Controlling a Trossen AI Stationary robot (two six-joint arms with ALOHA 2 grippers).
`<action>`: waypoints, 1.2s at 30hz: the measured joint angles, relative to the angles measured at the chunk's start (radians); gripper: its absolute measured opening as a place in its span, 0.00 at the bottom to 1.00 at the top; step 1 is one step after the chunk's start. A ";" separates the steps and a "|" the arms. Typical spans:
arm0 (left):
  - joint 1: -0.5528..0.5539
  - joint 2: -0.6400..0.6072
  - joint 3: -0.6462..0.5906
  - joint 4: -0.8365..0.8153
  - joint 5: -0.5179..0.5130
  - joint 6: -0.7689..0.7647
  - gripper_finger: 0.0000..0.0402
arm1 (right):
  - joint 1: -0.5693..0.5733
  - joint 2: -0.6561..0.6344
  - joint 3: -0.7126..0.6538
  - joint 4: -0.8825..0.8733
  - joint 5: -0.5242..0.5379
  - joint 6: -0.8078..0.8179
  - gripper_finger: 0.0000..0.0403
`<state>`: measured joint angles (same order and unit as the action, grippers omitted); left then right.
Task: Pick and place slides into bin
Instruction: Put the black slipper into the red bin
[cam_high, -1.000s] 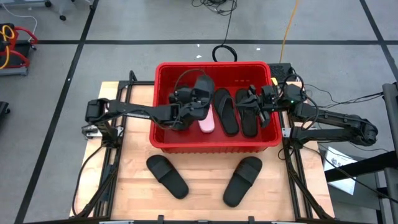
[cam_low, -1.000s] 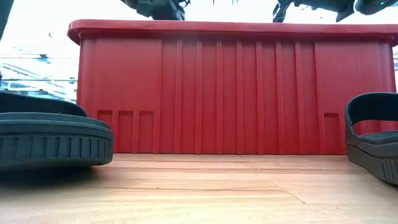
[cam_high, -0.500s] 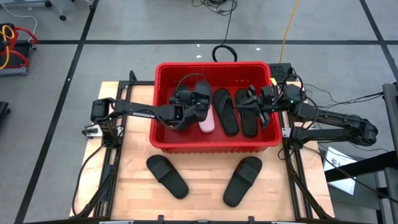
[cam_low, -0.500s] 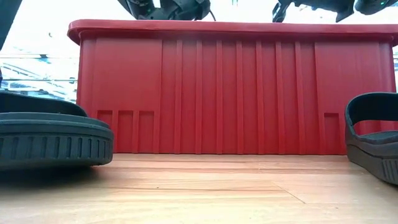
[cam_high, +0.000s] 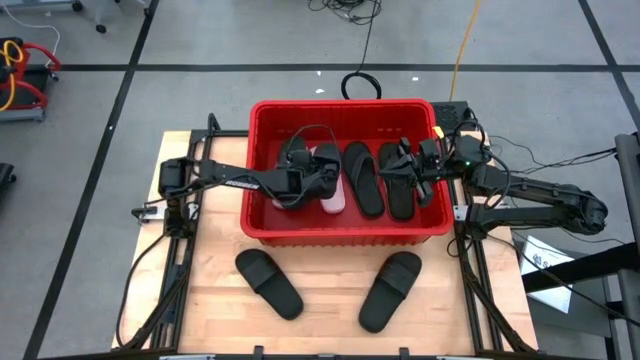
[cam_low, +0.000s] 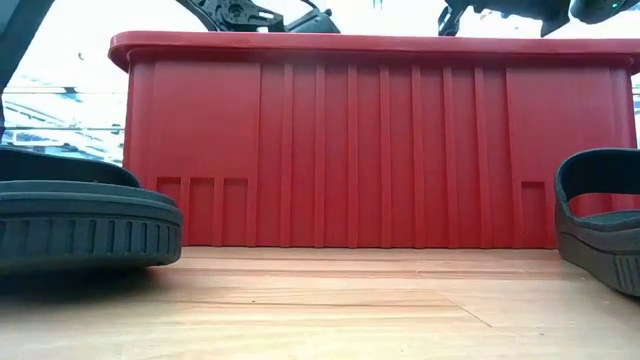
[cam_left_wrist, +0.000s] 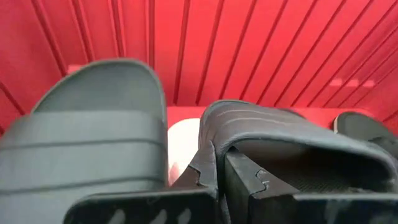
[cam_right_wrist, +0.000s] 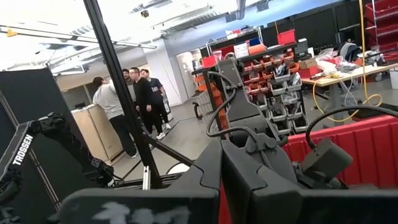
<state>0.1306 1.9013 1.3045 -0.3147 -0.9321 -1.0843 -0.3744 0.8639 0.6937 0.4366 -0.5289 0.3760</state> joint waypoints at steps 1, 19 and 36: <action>0.000 0.000 0.000 -0.006 0.005 -0.002 0.00 | 0.000 0.000 0.000 -0.003 0.000 0.000 0.00; 0.015 0.012 0.001 -0.033 0.041 0.001 0.00 | 0.000 0.000 0.000 -0.002 0.001 -0.023 0.00; 0.020 0.009 0.001 -0.032 0.147 -0.025 0.08 | 0.000 0.000 0.000 -0.001 0.004 -0.022 0.00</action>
<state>0.1501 1.9102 1.3052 -0.3472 -0.7851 -1.1098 -0.3744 0.8639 0.6937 0.4358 -0.5251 0.3536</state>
